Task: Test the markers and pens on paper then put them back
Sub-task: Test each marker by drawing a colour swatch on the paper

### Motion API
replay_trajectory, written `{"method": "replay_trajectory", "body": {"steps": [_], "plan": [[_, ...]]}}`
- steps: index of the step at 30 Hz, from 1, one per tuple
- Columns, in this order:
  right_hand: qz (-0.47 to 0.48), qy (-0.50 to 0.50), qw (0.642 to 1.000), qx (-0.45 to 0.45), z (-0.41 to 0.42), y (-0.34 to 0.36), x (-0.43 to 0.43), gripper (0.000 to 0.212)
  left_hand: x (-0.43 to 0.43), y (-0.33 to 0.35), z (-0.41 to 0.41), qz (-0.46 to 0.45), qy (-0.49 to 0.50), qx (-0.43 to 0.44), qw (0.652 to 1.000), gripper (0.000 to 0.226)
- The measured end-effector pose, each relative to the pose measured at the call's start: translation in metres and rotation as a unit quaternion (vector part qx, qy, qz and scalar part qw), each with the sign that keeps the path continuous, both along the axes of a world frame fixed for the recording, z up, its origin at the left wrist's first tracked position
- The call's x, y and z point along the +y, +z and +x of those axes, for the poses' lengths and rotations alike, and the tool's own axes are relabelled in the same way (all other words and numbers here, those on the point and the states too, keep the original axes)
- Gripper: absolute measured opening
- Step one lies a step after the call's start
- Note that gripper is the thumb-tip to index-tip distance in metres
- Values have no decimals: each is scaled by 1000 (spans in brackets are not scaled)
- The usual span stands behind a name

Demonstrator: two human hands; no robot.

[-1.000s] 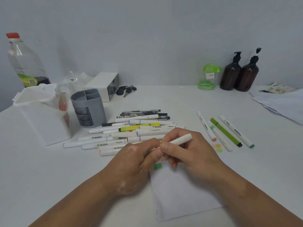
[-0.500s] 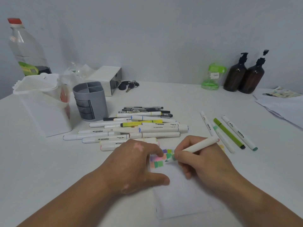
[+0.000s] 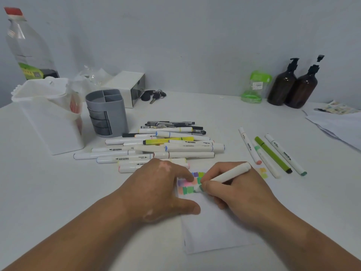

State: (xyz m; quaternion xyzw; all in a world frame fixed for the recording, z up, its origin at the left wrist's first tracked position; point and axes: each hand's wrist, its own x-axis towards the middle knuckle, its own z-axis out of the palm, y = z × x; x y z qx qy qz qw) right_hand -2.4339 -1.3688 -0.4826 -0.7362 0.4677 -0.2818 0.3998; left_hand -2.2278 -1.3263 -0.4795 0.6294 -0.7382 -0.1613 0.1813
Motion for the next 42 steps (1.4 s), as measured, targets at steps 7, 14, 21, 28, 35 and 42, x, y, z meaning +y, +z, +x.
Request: {"method": "replay_trajectory", "body": {"steps": [7,14,21,28,35,42], "plan": [[0,-2,1000,0,0,0,0,5,-2,0,0,-5,-15,-10,1000,64],[-3,-12,1000,3,0,-1,-1,6,-2,-2,1,-7,-15,-9,1000,66],[-19,-26,999,14,0,-2,0,7,-2,-2,1,-10,-7,-12,1000,67],[-27,-35,999,18,1,-2,0,6,-1,-1,0,-13,0,-13,1000,68],[11,-83,982,-169,-4,0,-7,7,1,0,2,-10,-5,7,1000,62],[58,-90,944,-312,-16,10,-19,7,-4,8,10,-8,50,310,949,22]]}}
